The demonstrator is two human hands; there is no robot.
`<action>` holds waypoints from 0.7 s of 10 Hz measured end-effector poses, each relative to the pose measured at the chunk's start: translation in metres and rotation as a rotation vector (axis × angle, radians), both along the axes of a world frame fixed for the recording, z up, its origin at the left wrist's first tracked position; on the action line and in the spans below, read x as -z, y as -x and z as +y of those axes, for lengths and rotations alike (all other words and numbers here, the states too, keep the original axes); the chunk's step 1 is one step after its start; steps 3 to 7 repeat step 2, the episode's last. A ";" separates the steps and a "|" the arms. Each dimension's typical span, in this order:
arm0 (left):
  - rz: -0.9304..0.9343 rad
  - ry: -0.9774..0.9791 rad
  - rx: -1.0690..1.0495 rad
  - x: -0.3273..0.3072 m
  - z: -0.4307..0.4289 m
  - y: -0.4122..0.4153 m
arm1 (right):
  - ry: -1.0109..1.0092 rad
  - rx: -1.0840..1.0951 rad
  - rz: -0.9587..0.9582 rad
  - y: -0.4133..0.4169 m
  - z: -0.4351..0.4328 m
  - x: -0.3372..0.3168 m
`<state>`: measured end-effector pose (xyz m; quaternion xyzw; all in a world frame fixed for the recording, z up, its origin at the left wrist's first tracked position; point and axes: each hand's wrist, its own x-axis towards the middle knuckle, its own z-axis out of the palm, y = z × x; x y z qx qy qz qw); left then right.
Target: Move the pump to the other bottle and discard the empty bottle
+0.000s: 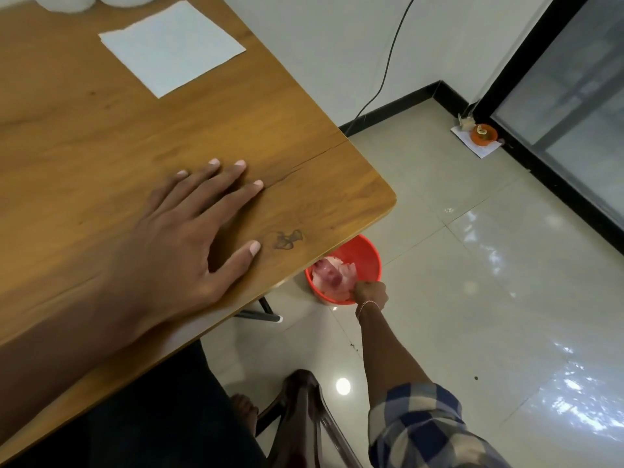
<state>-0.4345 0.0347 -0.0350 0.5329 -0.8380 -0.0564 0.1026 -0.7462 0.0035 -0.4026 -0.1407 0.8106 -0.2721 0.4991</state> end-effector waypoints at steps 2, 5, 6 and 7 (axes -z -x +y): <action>0.005 0.000 -0.006 -0.003 -0.001 0.004 | 0.225 0.081 0.174 -0.016 0.011 -0.082; 0.005 0.000 -0.006 -0.003 -0.001 0.004 | 0.225 0.081 0.174 -0.016 0.011 -0.082; 0.005 0.000 -0.006 -0.003 -0.001 0.004 | 0.225 0.081 0.174 -0.016 0.011 -0.082; 0.005 0.000 -0.006 -0.003 -0.001 0.004 | 0.225 0.081 0.174 -0.016 0.011 -0.082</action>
